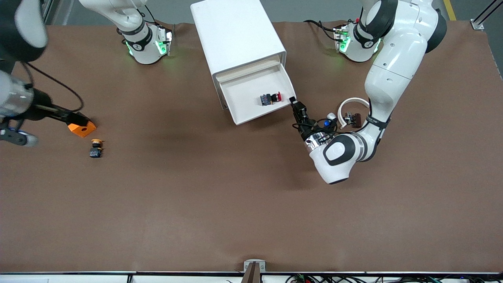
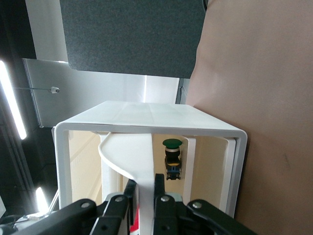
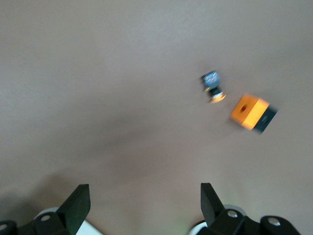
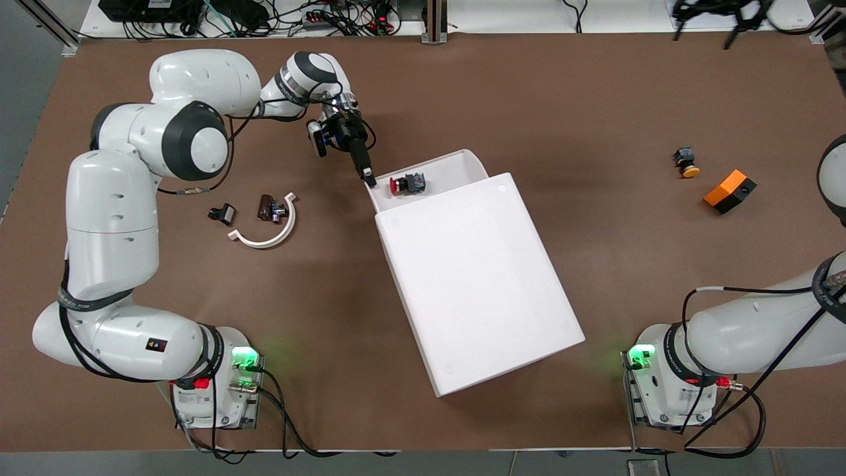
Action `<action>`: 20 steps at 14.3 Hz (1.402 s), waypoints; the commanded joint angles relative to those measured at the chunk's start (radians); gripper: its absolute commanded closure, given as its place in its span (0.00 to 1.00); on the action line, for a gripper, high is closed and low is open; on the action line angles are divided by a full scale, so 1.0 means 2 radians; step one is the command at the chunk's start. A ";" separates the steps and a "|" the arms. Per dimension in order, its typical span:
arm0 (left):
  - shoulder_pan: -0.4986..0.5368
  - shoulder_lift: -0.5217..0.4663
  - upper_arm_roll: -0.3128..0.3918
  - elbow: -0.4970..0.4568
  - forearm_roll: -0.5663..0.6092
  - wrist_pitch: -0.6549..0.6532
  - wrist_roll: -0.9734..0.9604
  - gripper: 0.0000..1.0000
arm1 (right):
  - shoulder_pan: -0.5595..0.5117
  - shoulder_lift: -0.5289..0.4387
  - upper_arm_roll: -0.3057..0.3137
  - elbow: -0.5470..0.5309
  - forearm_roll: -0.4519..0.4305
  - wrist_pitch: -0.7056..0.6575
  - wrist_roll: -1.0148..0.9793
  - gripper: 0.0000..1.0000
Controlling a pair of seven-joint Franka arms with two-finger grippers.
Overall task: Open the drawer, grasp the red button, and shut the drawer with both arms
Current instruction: 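Reach the right gripper into the open drawer toward the red button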
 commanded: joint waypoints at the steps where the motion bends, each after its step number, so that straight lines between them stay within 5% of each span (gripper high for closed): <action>1: 0.011 0.002 -0.002 0.011 -0.004 -0.015 -0.010 0.82 | 0.081 0.014 -0.003 0.011 0.007 0.014 0.152 0.00; 4: 0.010 0.006 -0.002 0.010 -0.004 -0.014 -0.010 0.77 | 0.168 0.035 -0.003 0.028 0.031 0.021 0.325 0.00; 5: 0.010 0.008 -0.002 0.011 -0.004 -0.014 -0.009 0.65 | 0.185 0.050 -0.003 0.048 0.034 0.021 0.361 0.00; 7: 0.010 0.008 -0.002 0.011 -0.004 -0.014 -0.009 0.08 | 0.218 0.062 -0.003 0.057 0.054 0.023 0.436 0.00; 8: 0.009 0.008 -0.003 0.011 -0.004 -0.013 -0.009 0.00 | 0.234 0.071 -0.003 0.066 0.065 0.031 0.473 0.00; 15: 0.011 0.007 -0.003 0.010 -0.017 -0.011 -0.009 0.00 | 0.304 0.112 -0.003 0.078 0.081 0.097 0.659 0.00; 20: 0.013 0.003 -0.002 0.021 -0.007 -0.010 0.028 0.00 | 0.352 0.159 -0.005 0.078 0.074 0.139 0.696 0.00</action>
